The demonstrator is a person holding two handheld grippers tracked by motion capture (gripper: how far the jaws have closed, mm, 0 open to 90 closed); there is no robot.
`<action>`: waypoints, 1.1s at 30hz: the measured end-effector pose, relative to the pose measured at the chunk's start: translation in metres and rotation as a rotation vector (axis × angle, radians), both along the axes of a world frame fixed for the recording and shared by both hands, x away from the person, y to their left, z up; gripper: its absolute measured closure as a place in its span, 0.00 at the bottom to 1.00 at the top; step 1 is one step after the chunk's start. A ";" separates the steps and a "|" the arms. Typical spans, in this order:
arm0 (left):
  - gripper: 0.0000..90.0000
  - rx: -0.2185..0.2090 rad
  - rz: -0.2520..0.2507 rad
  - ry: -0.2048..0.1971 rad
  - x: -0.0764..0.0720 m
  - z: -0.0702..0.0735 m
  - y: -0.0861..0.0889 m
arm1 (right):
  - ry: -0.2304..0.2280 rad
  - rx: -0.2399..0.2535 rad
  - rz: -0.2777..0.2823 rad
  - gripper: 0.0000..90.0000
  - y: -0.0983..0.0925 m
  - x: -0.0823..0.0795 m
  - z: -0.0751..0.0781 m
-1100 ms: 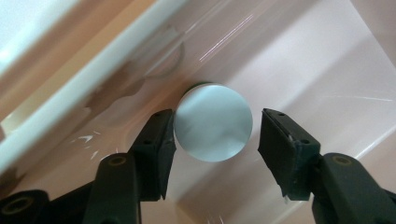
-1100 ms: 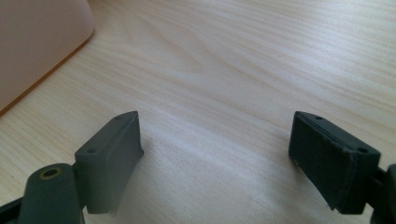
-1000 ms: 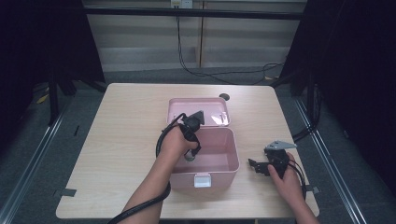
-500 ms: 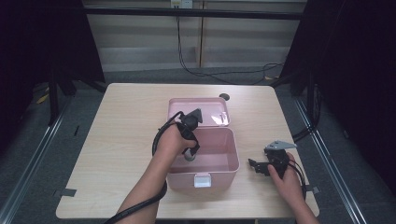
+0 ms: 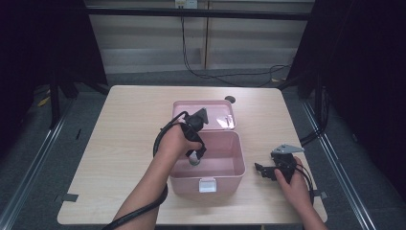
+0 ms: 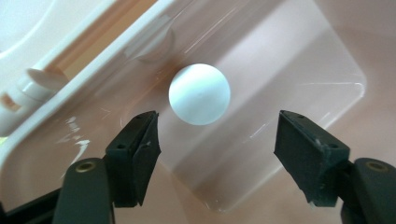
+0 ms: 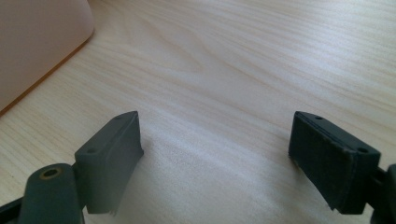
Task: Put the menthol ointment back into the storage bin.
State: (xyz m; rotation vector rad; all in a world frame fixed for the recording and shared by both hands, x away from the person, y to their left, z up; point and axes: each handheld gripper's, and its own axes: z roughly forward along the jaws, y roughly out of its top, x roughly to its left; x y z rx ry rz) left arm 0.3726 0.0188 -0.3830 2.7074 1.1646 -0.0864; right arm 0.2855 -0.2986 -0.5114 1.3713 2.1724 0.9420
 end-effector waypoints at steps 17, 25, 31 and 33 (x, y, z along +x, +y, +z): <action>0.25 -0.023 -0.048 -0.023 -0.005 0.029 0.004 | 0.000 0.000 0.000 0.19 0.000 0.000 0.000; 0.25 -0.030 -0.053 -0.036 -0.006 0.050 0.012 | 0.001 -0.002 0.001 0.19 0.000 0.000 0.000; 0.25 -0.030 -0.053 -0.033 -0.006 0.061 0.021 | 0.002 -0.001 0.000 0.19 0.000 0.000 0.000; 0.25 -0.033 -0.038 -0.041 -0.006 0.065 0.024 | 0.001 -0.002 0.001 0.19 0.000 0.000 0.000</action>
